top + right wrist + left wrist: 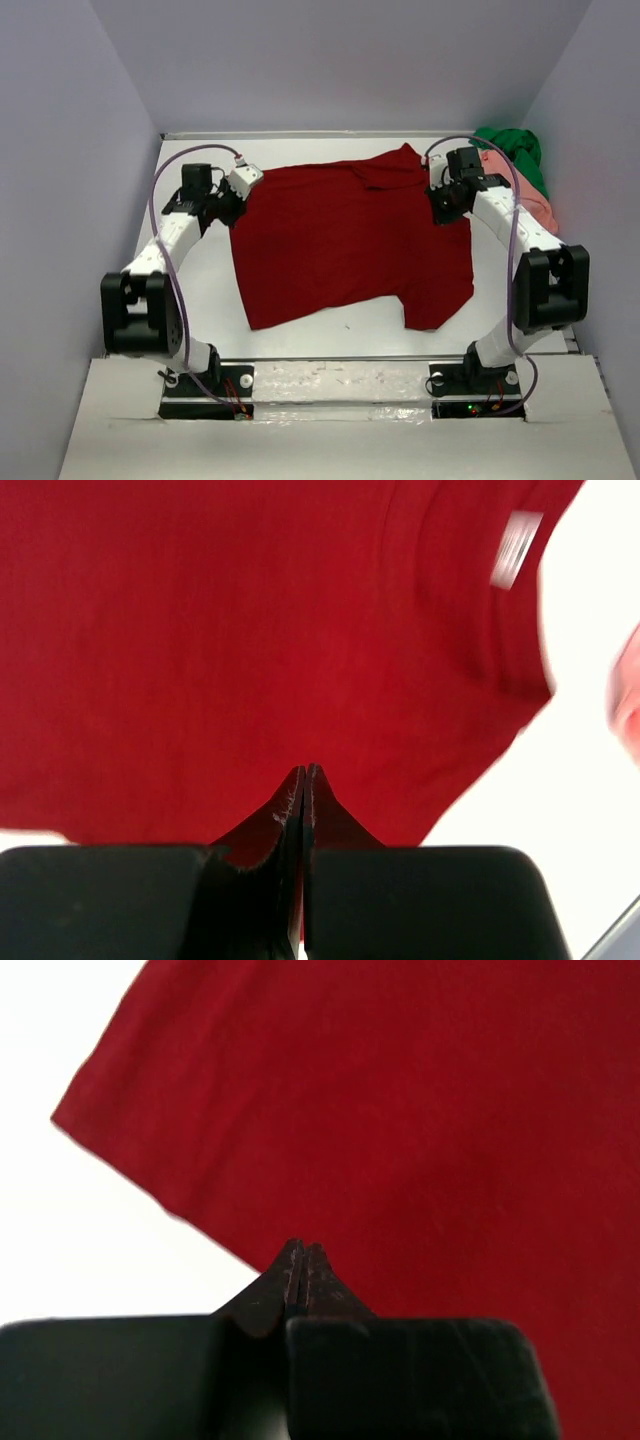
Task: Fold and stack the t-shirts
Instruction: Flatten out the tshirt
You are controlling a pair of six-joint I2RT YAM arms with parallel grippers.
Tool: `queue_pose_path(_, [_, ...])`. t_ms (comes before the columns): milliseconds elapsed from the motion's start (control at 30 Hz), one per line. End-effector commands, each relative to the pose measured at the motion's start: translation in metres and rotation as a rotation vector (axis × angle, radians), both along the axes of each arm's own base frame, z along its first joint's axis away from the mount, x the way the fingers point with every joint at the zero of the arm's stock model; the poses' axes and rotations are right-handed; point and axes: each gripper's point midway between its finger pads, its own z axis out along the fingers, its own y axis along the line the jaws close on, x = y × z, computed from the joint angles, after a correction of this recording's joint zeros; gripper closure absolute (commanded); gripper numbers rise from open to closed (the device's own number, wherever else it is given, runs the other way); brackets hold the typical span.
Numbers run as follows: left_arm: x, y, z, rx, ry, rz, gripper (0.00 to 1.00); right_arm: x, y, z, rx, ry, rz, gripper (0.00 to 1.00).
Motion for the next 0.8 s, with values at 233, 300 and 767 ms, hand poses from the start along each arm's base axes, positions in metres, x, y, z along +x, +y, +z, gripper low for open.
queue_pose_path(233, [0.091,-0.032,-0.049,-0.026,0.119,0.02,1.0,0.128,0.01,0.018,-0.006,-0.095,0.016,1.0])
queue_pose_path(300, [0.092,-0.031,-0.065,-0.003,0.162,0.032,1.0,0.138,0.011,0.002,-0.01,-0.062,0.016,1.0])
queue_pose_path(767, [0.104,-0.003,-0.105,0.135,0.254,0.177,1.0,0.157,0.017,-0.027,-0.003,-0.039,0.039,1.0])
